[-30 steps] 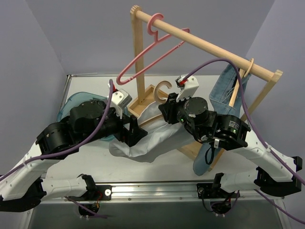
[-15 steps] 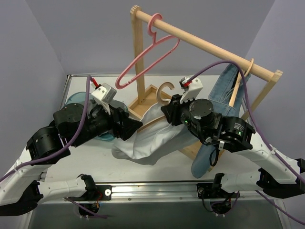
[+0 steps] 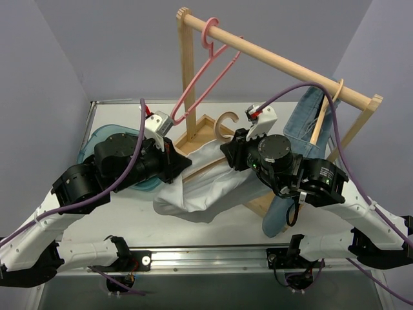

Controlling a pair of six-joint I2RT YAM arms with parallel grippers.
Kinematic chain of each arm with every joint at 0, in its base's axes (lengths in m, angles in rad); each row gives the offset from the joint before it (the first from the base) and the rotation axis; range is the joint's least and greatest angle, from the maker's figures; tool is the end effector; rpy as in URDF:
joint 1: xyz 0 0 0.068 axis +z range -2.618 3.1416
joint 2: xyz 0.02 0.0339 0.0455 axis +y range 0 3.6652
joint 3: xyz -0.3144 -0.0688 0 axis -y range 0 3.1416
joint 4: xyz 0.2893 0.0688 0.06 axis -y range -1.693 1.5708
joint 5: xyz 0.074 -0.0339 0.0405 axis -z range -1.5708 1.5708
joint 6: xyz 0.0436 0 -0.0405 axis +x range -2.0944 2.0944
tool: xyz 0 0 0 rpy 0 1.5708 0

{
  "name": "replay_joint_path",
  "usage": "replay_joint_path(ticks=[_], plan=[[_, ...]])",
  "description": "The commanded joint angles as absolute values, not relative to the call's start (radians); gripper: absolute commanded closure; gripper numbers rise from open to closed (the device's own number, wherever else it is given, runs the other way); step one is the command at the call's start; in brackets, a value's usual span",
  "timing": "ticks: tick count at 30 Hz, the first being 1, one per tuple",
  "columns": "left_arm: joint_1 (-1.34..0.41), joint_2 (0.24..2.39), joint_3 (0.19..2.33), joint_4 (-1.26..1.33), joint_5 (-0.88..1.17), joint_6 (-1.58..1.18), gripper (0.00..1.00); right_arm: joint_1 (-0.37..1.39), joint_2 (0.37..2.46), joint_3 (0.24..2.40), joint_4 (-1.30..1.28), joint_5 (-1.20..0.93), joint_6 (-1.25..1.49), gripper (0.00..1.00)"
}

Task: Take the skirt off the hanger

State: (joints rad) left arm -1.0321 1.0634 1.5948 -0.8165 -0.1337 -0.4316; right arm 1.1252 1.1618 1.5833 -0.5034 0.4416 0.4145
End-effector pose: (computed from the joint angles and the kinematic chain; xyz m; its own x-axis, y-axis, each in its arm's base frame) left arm 0.1069 -0.1676 0.5536 -0.4595 -0.0393 -0.8873 0.6527 0.6625 -0.3674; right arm 0.1235 0.2152 0.5658 -0.2869 0.2441 -0.9263 -0.5645 0.7382 0.3694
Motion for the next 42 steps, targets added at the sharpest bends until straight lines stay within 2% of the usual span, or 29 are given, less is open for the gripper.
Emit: replay_joint_path(ticks=[1,7,9,17,20,27,34,40,42], plan=[[-1.020,1.039,1.648,-0.839,-0.182,-0.425,0.98,1.120,1.120,1.585,-0.506,0.544,0.425,1.00],[-1.017,0.927,1.637,-0.885,-0.296,-0.454,0.98,1.120,1.085,1.526,-0.615,0.816,0.546,1.00],[-1.017,0.881,1.625,-0.879,-0.301,-0.463,0.98,1.117,1.098,1.520,-0.655,0.844,0.577,1.00],[-1.017,0.760,1.554,-0.756,-0.074,-0.436,0.98,1.105,1.244,1.588,-0.790,0.945,0.707,1.00],[-1.017,0.746,1.537,-0.747,-0.055,-0.446,0.98,1.094,1.249,1.586,-0.767,0.904,0.709,1.00],[-1.017,0.778,1.459,-0.816,-0.084,-0.472,0.98,1.094,1.149,1.549,-0.523,0.711,0.655,1.00],[-1.017,0.747,1.425,-0.828,-0.170,-0.498,0.98,1.095,1.060,1.539,-0.551,0.713,0.657,1.00],[-1.017,0.772,1.428,-0.811,-0.112,-0.502,0.98,1.094,1.035,1.511,-0.531,0.696,0.634,1.00],[-1.017,0.764,1.436,-0.815,-0.170,-0.521,0.98,1.095,1.040,1.491,-0.519,0.654,0.608,1.00]])
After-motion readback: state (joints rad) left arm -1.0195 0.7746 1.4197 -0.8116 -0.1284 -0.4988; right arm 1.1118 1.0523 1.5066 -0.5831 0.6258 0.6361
